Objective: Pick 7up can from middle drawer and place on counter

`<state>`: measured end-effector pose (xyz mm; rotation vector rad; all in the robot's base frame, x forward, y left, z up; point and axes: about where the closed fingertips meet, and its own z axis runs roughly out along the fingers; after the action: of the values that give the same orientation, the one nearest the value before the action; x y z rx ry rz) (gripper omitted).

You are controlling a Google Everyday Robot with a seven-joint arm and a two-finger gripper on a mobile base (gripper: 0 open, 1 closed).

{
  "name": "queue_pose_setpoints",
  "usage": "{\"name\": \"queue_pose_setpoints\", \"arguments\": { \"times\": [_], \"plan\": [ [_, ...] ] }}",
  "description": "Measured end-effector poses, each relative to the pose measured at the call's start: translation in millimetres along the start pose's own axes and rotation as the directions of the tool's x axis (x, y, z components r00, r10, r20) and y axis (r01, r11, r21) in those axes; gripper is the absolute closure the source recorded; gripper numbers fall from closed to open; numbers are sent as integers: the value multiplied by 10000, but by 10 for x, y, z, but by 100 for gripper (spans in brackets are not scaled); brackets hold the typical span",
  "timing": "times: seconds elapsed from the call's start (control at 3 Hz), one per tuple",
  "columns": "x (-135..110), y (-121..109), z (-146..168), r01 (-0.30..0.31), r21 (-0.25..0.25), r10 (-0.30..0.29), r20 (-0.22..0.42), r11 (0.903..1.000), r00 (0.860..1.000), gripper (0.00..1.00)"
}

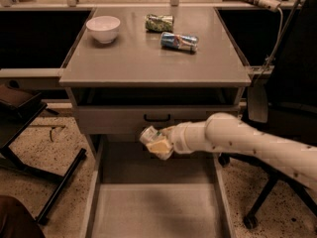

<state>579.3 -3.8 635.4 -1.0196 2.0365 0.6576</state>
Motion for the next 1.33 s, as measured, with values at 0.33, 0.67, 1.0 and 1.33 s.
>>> {"name": "queue_pose_setpoints", "arguments": {
  "times": [0.33, 0.67, 1.0, 1.33],
  "plan": [
    [-467, -113, -573, -325, 83, 328, -483, 9994, 9983, 100],
    [-345, -5, -667, -420, -412, 373, -1088, 9983, 9934, 100],
    [-345, -5, -668, -419, -411, 372, -1088, 9983, 9934, 100],
    [-659, -19, -906, -9, 92, 16, -687, 10000, 9976, 100]
  ]
}}
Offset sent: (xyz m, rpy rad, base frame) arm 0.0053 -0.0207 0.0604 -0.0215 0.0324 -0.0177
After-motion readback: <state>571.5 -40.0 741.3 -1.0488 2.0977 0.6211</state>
